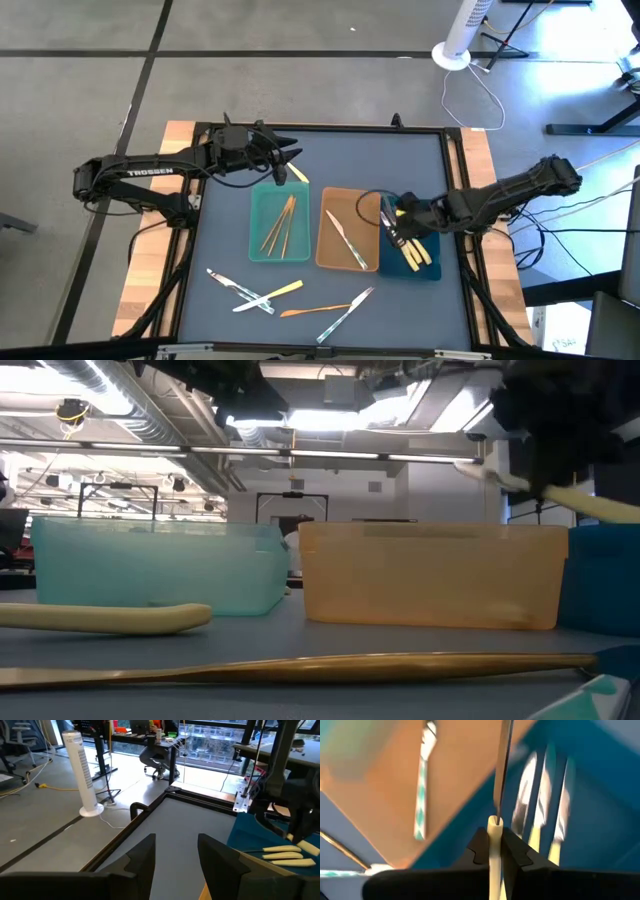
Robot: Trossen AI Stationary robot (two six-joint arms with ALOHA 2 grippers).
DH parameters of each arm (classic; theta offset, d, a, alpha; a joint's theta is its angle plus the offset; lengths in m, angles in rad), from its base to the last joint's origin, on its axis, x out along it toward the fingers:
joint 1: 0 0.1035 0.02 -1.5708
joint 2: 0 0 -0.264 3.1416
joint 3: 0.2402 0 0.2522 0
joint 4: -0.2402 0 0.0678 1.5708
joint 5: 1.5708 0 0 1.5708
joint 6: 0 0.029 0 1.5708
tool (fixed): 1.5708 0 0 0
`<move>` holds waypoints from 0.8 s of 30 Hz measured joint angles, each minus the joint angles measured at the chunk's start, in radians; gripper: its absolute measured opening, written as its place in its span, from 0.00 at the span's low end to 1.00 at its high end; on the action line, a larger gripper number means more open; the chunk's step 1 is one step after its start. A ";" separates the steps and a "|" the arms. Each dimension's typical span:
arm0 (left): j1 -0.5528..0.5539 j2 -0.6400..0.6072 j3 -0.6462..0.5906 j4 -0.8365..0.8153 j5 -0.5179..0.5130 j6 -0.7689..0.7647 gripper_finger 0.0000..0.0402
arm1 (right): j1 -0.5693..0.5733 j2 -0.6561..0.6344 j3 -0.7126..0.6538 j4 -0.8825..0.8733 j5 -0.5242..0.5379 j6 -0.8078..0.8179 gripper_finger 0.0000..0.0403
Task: Sort silverware by color (type)
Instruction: Put the yellow knife into the blue bin
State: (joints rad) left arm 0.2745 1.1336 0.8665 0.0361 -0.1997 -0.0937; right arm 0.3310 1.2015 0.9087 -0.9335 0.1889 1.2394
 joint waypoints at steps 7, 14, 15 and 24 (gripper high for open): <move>0.000 0.000 0.000 0.000 -0.001 0.000 0.35 | 0.043 0.001 -0.121 0.020 -0.088 0.049 0.01; 0.000 0.000 0.000 0.000 -0.001 0.000 0.35 | 0.042 0.001 -0.192 0.028 -0.095 0.049 0.01; 0.000 0.000 0.000 0.000 -0.001 0.000 0.35 | 0.043 0.001 -0.201 0.027 -0.096 0.049 0.01; 0.000 0.000 0.000 -0.001 -0.001 0.000 0.35 | 0.042 0.001 -0.282 0.054 -0.139 0.047 0.02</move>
State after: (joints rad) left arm 0.2745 1.1336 0.8665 0.0353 -0.2008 -0.0937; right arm 0.3726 1.2022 0.6267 -0.8796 0.0498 1.2865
